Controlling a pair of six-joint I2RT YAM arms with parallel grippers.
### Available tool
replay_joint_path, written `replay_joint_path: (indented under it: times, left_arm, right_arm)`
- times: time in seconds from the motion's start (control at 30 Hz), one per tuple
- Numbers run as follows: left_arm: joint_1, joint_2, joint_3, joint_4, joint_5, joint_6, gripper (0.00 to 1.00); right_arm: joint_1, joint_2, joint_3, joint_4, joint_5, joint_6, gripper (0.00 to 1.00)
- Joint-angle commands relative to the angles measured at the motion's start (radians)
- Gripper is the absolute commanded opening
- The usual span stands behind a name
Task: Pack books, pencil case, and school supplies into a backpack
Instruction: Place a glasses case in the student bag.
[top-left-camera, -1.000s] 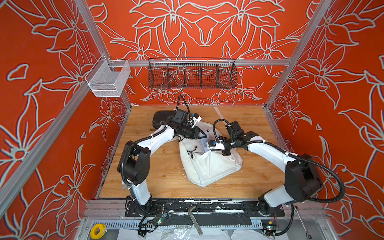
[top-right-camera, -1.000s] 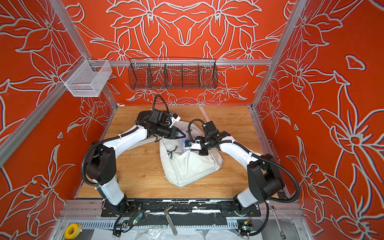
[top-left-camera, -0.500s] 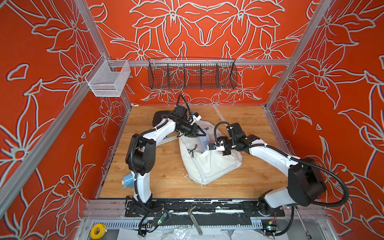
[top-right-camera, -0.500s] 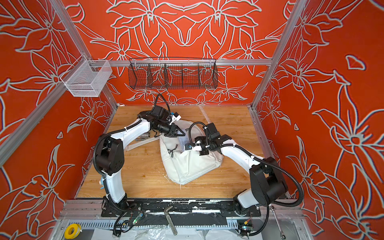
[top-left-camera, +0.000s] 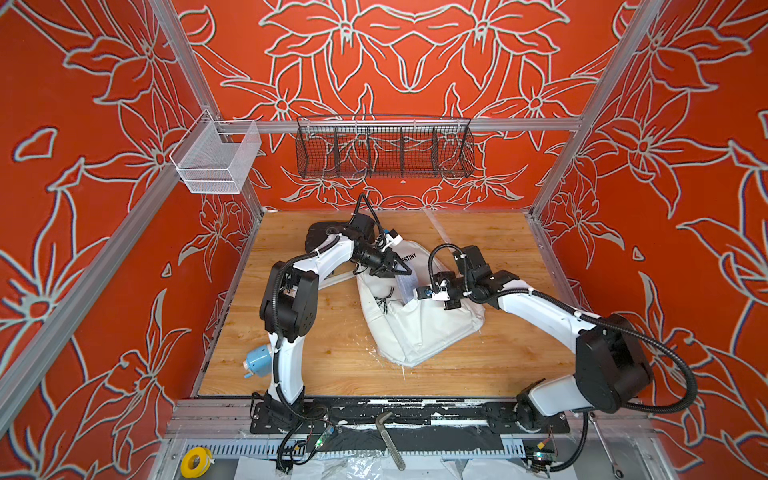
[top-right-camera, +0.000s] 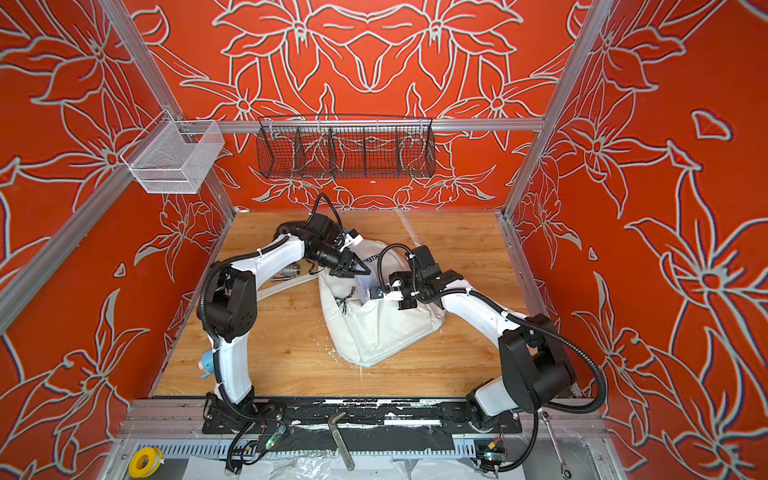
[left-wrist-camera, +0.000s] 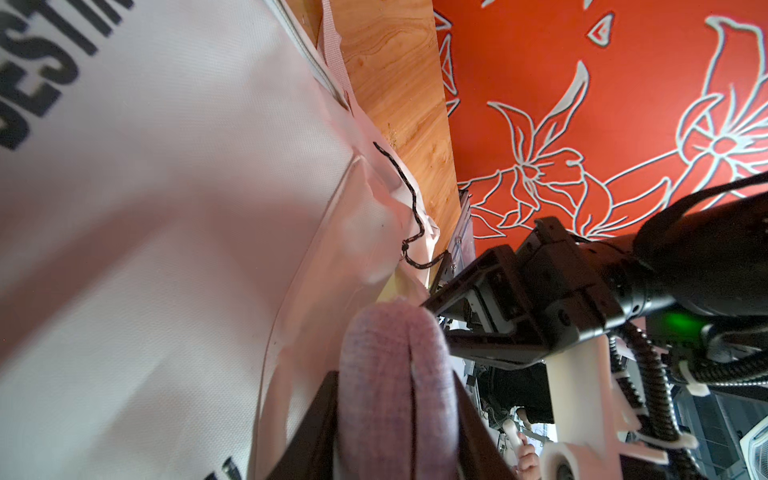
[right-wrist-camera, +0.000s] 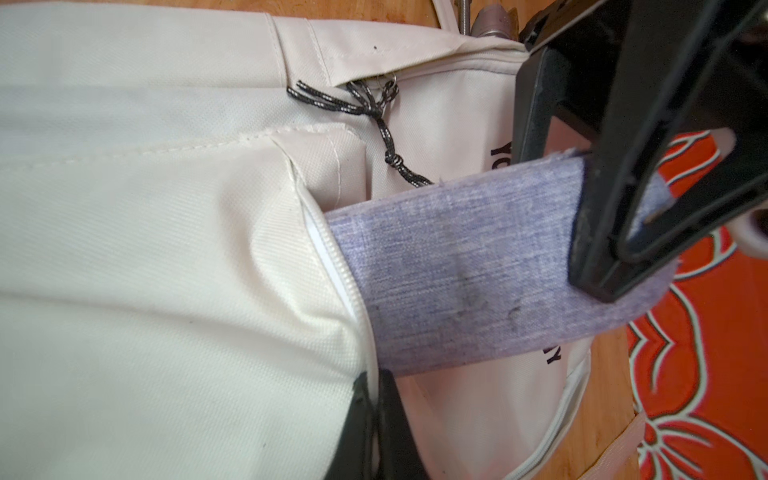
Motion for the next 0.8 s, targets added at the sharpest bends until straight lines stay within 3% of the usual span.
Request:
replay_joint_path:
  times: [0.0,0.17,0.33,0.4,0.43,0.53,0.6,0.67,0.77]
  left_arm:
    - [-0.037,0.005,0.034,-0.153,0.216,0.015,0.0]
    - [-0.058,0.021,-0.007,-0.118,0.193,-0.009,0.0]
    - [-0.068,0.03,-0.021,-0.056,0.114,-0.059,0.0]
    - [-0.067,0.022,-0.033,0.003,0.084,-0.106,0.0]
    - [-0.067,0.016,-0.044,0.038,0.072,-0.136,0.0]
    - [-0.068,0.0,-0.085,0.154,0.038,-0.226,0.0]
    - [-0.067,-0.003,-0.107,0.209,0.015,-0.273,0.0]
    - [-0.068,-0.007,-0.128,0.255,-0.007,-0.312,0.0]
    - [-0.067,-0.015,-0.153,0.319,-0.038,-0.364,0.0]
  right_arm:
    - [0.001,0.025,0.039,0.157,0.046,0.051,0.03]
    - [0.001,0.096,0.092,0.186,0.073,0.142,0.06]
    - [0.001,0.145,0.132,0.268,0.046,0.224,0.18]
    - [0.001,0.157,0.199,0.171,0.029,0.28,0.21]
    - [0.001,0.16,0.224,0.127,0.035,0.318,0.27]
    - [0.001,0.14,0.269,0.003,0.121,0.56,0.47]
    - [0.001,0.108,0.299,-0.111,0.194,0.738,0.52]
    - [-0.001,0.075,0.322,-0.202,0.292,0.999,0.59]
    - [-0.004,0.025,0.328,-0.374,0.319,1.274,0.62]
